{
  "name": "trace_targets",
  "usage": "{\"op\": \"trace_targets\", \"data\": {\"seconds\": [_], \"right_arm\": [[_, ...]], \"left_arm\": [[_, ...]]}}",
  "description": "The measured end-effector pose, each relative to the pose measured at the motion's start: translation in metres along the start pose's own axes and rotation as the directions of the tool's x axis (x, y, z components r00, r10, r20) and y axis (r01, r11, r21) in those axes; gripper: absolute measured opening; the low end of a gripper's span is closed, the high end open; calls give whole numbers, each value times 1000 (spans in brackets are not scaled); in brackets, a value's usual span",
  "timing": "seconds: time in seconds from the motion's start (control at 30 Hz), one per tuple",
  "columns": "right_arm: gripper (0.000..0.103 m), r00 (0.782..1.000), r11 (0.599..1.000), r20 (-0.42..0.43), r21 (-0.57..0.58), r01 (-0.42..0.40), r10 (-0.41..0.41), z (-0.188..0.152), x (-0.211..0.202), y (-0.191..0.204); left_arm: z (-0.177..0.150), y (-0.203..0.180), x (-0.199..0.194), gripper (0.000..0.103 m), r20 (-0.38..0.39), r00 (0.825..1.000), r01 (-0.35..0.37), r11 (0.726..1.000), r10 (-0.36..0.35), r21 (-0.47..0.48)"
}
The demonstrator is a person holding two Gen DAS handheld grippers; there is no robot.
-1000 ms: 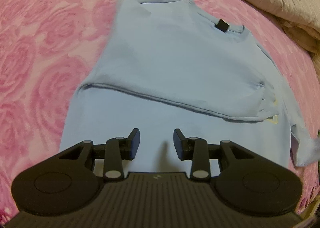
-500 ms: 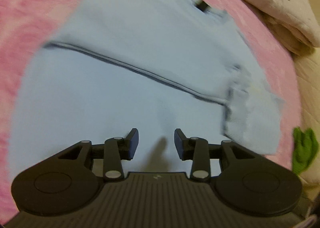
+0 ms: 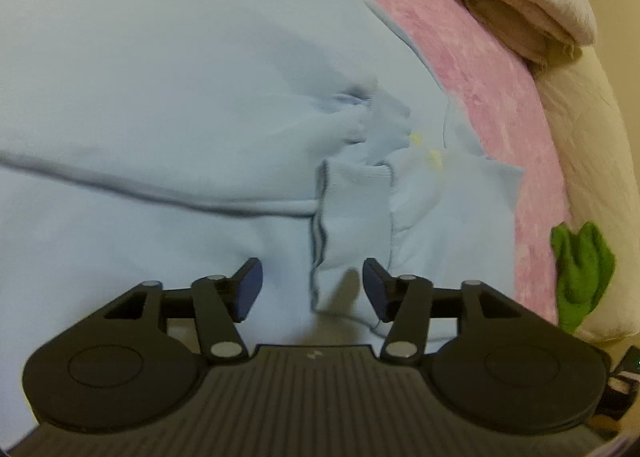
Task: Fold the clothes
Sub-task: 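Grasp the folded sleeve cuff with the left gripper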
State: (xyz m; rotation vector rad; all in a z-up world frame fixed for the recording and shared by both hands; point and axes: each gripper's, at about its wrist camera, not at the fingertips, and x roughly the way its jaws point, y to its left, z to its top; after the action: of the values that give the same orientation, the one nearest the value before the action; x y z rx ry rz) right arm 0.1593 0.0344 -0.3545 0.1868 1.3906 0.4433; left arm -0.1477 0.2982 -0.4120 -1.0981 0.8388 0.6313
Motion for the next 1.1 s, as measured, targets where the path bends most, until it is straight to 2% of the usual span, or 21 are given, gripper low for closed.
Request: {"op": "trace_targets", "data": {"seconds": [0.13,0.2,0.23,0.27,0.3,0.33,0.37,0.43,0.47,0.5,0.57,0.67,0.8,0.87,0.93,1.03,1.1], "right_arm": [[50,999,994,15,-102,39,-38,0,7,12],[50,998,988,24,-145,55,-52,-3,11,20],[50,998,985,29,-164,58,-54,-5,13,22],[50,998,982,32,-179,60,-55,-6,16,24],[50,998,980,33,-190,62,-57,-6,18,26],[50,998,978,34,-201,64,-58,-6,19,28],[50,998,976,34,-209,64,-59,-6,21,30],[50,998,975,37,-216,55,-48,-5,22,36],[50,998,974,42,-219,50,-42,-4,22,39],[50,998,973,49,-225,47,-36,-4,22,42],[50,997,969,70,-245,43,-26,-2,21,52],[50,996,956,84,-292,21,3,-1,21,69],[50,997,917,77,-399,13,19,-11,32,94],[50,997,889,75,-457,18,19,-18,38,106],[50,997,860,68,-509,18,19,-25,44,116],[50,998,818,67,-575,26,15,-33,47,127],[50,997,804,70,-594,32,12,-35,49,130]], "left_arm": [[3,-24,9,50,17,1000,-22,996,20,86],[5,-29,13,42,19,999,-31,993,29,110],[6,-31,15,35,19,999,-40,992,38,121],[7,-32,17,20,18,999,-49,990,47,131],[11,-30,14,6,14,1000,-24,991,22,133],[15,-28,10,1,10,1000,5,991,-6,133],[18,-25,6,1,6,999,33,990,-34,134],[29,-23,-17,1,65,995,66,985,-77,161],[35,-23,-32,1,111,991,54,979,-77,197],[41,-23,-48,1,157,985,38,971,-77,234],[54,-13,-86,1,267,961,-13,959,-65,281],[70,21,-127,1,364,931,-127,953,19,276],[78,80,-132,1,333,926,-254,945,176,207],[77,99,-125,1,302,932,-262,949,202,174],[73,107,-120,1,302,929,-276,945,216,173],[76,109,-122,1,322,922,-277,948,216,156],[81,108,-124,1,340,916,-280,947,214,156]]}}
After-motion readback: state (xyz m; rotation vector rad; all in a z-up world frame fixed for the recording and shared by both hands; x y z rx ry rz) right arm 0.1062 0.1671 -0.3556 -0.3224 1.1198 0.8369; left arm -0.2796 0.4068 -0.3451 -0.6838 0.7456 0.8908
